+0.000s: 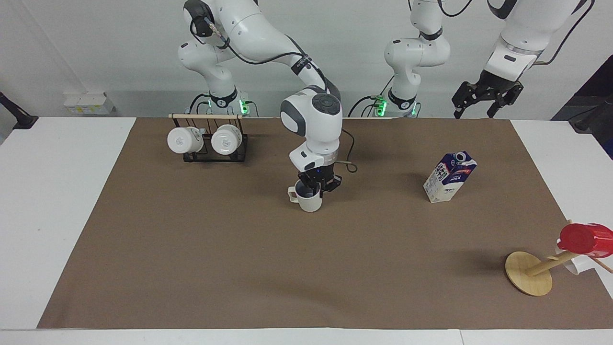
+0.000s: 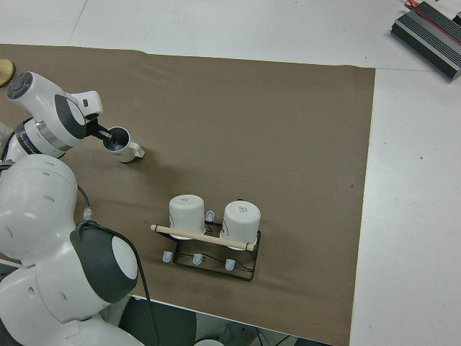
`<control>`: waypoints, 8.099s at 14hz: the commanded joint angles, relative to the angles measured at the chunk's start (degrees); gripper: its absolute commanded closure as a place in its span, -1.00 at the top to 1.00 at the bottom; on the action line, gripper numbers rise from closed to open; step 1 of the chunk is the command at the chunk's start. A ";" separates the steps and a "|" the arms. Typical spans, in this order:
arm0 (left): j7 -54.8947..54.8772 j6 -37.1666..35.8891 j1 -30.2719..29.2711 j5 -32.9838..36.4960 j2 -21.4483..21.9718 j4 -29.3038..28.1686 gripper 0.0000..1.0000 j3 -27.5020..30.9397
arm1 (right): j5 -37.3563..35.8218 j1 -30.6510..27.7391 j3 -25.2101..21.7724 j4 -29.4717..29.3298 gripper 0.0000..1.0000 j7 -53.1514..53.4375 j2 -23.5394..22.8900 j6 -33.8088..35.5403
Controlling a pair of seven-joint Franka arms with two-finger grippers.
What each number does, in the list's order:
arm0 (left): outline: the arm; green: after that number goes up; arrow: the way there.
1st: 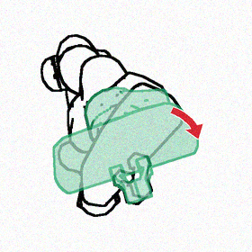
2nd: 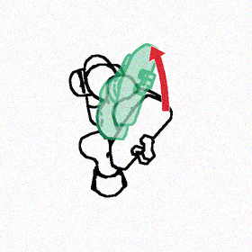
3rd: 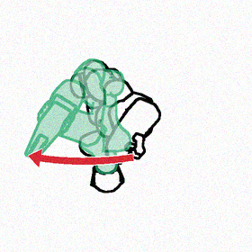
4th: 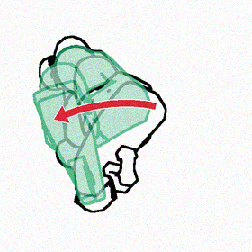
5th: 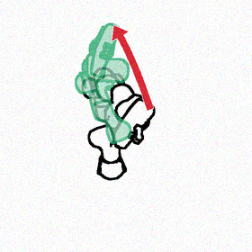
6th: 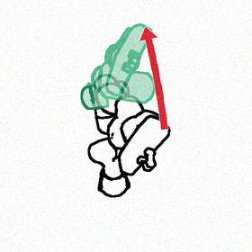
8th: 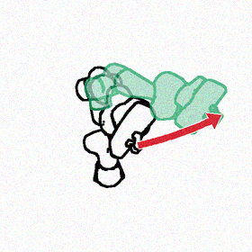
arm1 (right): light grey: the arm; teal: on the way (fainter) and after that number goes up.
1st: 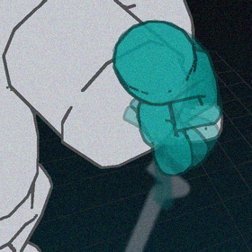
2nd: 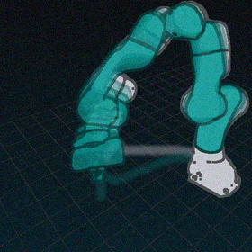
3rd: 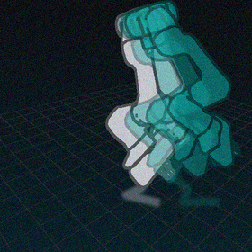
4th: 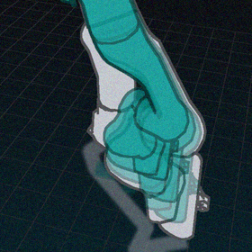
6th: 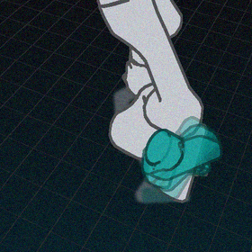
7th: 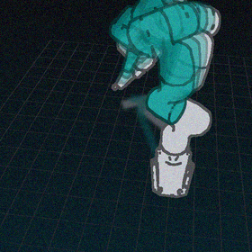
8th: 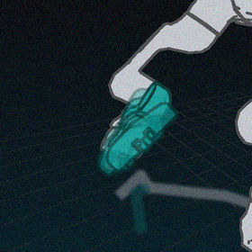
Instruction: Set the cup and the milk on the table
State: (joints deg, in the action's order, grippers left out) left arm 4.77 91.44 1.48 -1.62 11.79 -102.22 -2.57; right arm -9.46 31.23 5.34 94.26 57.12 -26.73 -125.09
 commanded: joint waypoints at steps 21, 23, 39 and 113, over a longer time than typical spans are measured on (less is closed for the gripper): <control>-0.64 -0.92 0.54 0.65 0.43 -0.25 1.00 0.10 | 3.82 -32.27 0.29 2.86 1.00 -36.10 23.64 13.20; -2.30 -0.30 0.72 0.65 0.78 -1.66 1.00 0.19 | 6.73 -34.04 0.20 2.33 1.00 -36.55 25.23 15.56; -8.81 21.66 -0.34 1.18 1.75 -19.85 1.00 0.28 | 7.09 -35.19 0.20 -5.49 1.00 -43.32 27.52 37.90; 9.91 9.20 9.43 0.56 -9.15 2.55 1.00 0.81 | 7.09 -35.45 0.11 -5.76 1.00 -43.24 27.61 38.96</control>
State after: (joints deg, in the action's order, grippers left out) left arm 15.60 102.56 13.10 -1.03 2.45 -100.43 -1.40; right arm -3.49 -3.12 4.94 87.83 15.49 -0.02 -86.58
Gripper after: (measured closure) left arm 0.000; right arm 0.000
